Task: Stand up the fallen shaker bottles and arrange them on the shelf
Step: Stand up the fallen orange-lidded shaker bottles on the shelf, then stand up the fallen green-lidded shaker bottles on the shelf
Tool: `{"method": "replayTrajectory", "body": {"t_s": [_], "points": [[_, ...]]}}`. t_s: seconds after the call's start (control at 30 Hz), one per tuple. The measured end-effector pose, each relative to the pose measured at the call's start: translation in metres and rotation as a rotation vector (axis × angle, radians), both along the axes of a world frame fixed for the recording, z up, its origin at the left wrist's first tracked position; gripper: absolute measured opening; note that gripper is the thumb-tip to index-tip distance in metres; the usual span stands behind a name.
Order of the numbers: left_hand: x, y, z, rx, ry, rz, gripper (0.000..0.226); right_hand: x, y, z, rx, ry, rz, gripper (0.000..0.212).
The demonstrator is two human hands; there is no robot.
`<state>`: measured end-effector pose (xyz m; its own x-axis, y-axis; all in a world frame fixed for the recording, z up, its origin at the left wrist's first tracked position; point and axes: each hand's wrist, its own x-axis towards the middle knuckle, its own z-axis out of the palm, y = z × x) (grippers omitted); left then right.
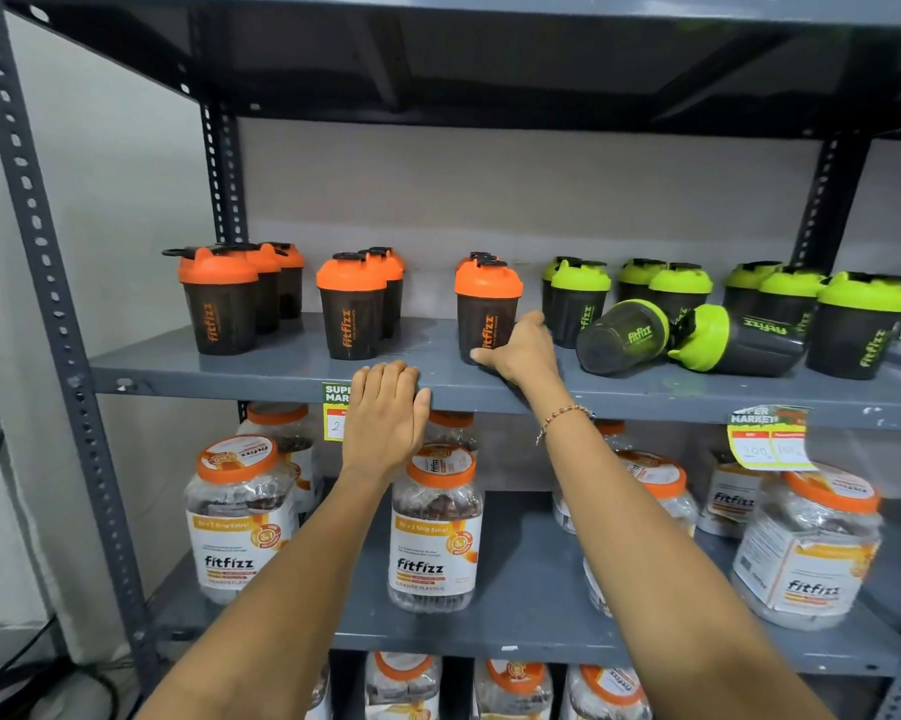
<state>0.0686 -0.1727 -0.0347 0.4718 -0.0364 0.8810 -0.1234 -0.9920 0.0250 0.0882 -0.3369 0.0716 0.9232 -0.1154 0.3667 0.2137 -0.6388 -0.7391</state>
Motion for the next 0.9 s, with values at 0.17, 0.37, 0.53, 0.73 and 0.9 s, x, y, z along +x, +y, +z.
{"method": "replayTrajectory", "body": {"t_s": [0.17,0.37,0.53,0.73,0.9], "points": [[-0.003,-0.014,-0.005,-0.116,0.021,-0.060,0.042,-0.028,-0.039,0.012,0.074,-0.221,-0.041,0.017],[-0.008,-0.061,-0.005,-0.038,0.070,-0.138,0.050,-0.027,-0.100,0.022,0.219,-0.274,-0.268,0.027],[-0.001,-0.110,0.003,0.062,0.094,-0.144,0.049,0.003,-0.139,-0.002,0.288,0.019,-0.220,0.052],[0.009,-0.130,-0.001,0.060,0.086,-0.068,0.047,0.022,-0.153,-0.009,0.393,0.074,-0.125,0.053],[0.013,-0.130,-0.003,0.058,0.131,-0.022,0.049,0.014,-0.142,0.012,0.415,0.158,-0.160,0.069]]}}
